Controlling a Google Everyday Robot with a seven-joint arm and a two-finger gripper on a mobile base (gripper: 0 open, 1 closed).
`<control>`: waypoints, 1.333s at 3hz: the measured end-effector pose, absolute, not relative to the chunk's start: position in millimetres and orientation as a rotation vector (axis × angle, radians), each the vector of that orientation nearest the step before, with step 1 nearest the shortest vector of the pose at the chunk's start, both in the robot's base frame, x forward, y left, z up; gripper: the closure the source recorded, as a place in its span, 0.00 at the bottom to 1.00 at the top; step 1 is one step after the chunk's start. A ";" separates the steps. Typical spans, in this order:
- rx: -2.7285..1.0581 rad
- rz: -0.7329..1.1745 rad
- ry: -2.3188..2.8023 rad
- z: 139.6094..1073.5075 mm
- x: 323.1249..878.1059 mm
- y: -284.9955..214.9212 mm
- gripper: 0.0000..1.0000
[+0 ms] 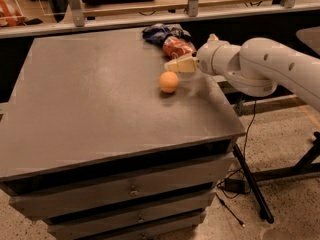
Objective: Move coke can near blue chip bag
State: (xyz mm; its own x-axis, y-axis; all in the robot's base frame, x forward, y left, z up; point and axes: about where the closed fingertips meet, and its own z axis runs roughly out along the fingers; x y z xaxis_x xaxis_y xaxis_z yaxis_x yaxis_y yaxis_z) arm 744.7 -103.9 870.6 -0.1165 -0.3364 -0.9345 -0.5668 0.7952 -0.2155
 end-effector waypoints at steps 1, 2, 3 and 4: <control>-0.689 0.206 1.706 890.4 725.2 -114.0 0.00; -0.636 0.161 1.707 911.7 693.0 -136.1 0.00; -0.578 0.104 1.756 914.1 650.6 -159.5 0.00; -0.578 0.104 1.756 914.2 650.6 -159.4 0.00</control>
Offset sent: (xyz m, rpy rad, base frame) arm -0.0956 -0.0633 0.0601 0.0040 -0.0575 -0.1572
